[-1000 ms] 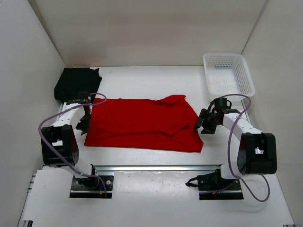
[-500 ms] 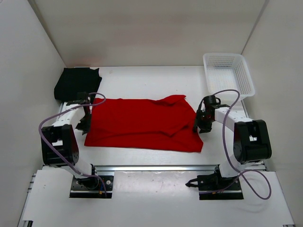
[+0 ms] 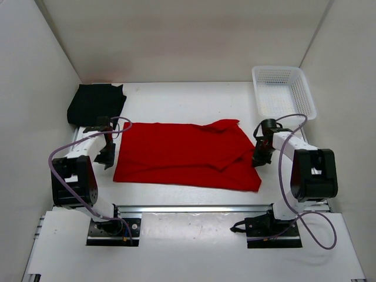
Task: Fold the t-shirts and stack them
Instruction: Fold the flattened tshirt in 1/3 of the way
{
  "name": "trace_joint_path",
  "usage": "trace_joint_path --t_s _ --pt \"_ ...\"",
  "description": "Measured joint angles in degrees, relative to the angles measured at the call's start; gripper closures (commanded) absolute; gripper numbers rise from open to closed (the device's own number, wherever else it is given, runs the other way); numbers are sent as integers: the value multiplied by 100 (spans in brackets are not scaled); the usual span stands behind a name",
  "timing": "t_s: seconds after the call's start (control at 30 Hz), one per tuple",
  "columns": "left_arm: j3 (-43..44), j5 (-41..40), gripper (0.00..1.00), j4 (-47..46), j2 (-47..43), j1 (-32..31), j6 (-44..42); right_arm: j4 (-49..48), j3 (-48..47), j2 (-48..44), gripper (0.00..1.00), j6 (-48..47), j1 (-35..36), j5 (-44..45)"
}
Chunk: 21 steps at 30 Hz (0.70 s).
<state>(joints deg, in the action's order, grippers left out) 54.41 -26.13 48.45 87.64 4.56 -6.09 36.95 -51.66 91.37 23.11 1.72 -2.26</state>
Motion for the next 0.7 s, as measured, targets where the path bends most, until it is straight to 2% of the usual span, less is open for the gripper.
trace_joint_path --t_s 0.07,0.1,0.13,0.2,0.33,0.4,0.47,0.5,0.53,0.6,0.7 --pt "-35 118 31 46 -9 -26 33 114 129 -151 100 -92 -251 103" --pt "-46 175 30 96 -17 -42 52 181 160 -199 94 -151 -352 170" --pt "-48 225 31 133 -24 -59 63 234 177 -227 77 -238 -444 210" --pt "-48 306 31 179 -57 -107 81 291 179 -238 64 -411 -573 247" --pt "-37 356 30 243 -133 -197 90 452 125 -299 53 -697 -376 422" --pt "-9 378 31 258 -136 -227 90 533 50 -483 54 -726 -111 549" --pt "61 413 32 264 -136 -282 79 551 17 -903 59 -697 140 608" --pt "96 426 32 258 -136 -297 74 555 20 -1163 67 -671 223 610" --pt "146 444 32 256 -133 -339 68 535 44 -1458 70 -640 289 608" --pt "232 479 33 245 -122 -468 61 415 208 -2000 86 -568 455 568" --pt "280 610 34 212 -57 -654 76 284 570 -2406 100 -459 817 378"
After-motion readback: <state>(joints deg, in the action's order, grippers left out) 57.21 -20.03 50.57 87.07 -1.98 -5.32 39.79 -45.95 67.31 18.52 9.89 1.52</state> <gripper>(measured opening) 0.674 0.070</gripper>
